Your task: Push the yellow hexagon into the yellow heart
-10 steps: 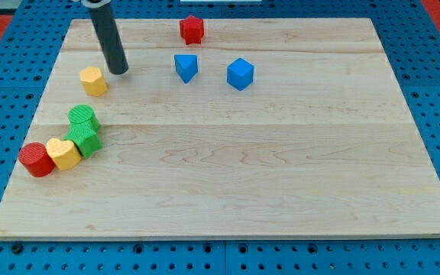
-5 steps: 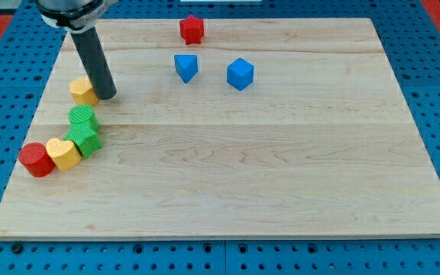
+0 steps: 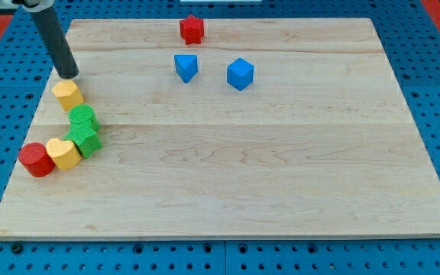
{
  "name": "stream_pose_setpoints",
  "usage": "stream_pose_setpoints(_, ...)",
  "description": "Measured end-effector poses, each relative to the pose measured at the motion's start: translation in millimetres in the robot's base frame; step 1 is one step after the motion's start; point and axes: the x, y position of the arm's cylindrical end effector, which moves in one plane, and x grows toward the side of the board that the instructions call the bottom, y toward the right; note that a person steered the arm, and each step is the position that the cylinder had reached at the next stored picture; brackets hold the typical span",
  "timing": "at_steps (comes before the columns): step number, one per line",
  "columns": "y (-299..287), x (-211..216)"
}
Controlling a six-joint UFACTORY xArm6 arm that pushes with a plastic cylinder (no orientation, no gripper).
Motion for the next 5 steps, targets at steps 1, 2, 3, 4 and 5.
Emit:
stream_pose_setpoints(1,5.7,26.1)
stream_pose_setpoints(2,11.7,48.8)
stream_pose_setpoints(3,22.0,73.8)
stream_pose_setpoints(4,31.4,105.2)
stream_pose_setpoints(5,33.0,120.8)
